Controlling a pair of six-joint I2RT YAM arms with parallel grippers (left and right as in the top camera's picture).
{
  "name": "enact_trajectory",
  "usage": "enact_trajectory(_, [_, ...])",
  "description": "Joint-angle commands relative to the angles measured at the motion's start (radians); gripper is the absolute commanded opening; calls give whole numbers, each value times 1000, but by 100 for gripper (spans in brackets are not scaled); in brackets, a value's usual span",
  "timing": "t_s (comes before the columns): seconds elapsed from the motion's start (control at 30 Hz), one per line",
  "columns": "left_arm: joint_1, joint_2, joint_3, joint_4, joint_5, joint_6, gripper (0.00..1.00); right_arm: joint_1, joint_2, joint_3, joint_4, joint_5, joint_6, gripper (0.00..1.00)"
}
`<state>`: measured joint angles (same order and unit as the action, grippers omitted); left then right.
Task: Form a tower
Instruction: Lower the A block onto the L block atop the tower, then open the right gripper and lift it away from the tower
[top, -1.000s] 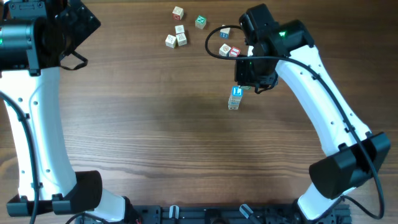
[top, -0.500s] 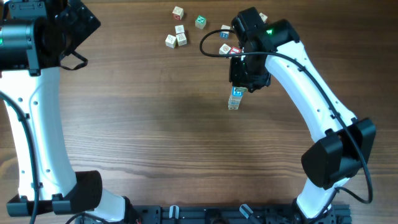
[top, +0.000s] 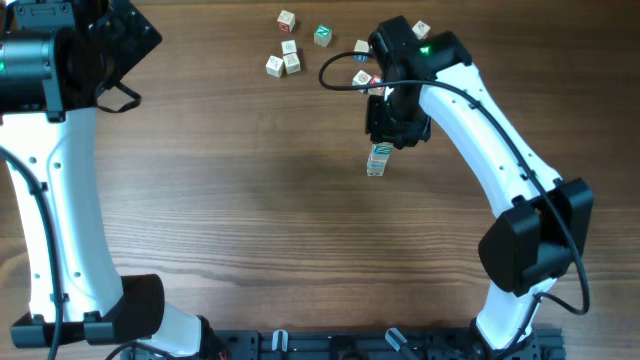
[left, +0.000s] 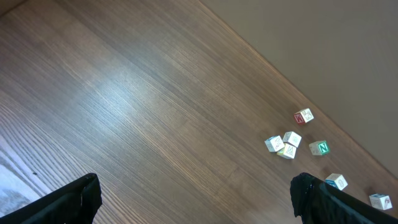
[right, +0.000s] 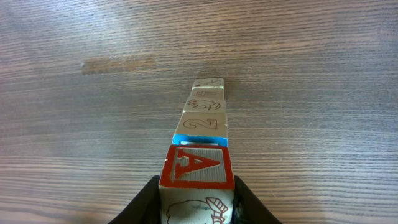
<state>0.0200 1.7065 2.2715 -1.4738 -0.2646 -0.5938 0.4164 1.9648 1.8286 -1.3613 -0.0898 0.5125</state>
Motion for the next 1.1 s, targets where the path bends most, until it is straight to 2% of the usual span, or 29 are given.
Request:
enact_trajectory(0.0, [5,-18,10,2,-16,-14,100,6,10,10,7,-12,19,23])
enact_trajectory(0.33, [5,-18,10,2,-16,-14,100,6,40,10,-2,-13,19,23])
enact_trajectory(0.5, [5,-18,10,2,-16,-14,100,6,40,10,-2,-13,16,33])
enact_trajectory(1.07, [5,-18,10,2,-16,-14,100,6,40,10,13,-24,14,44])
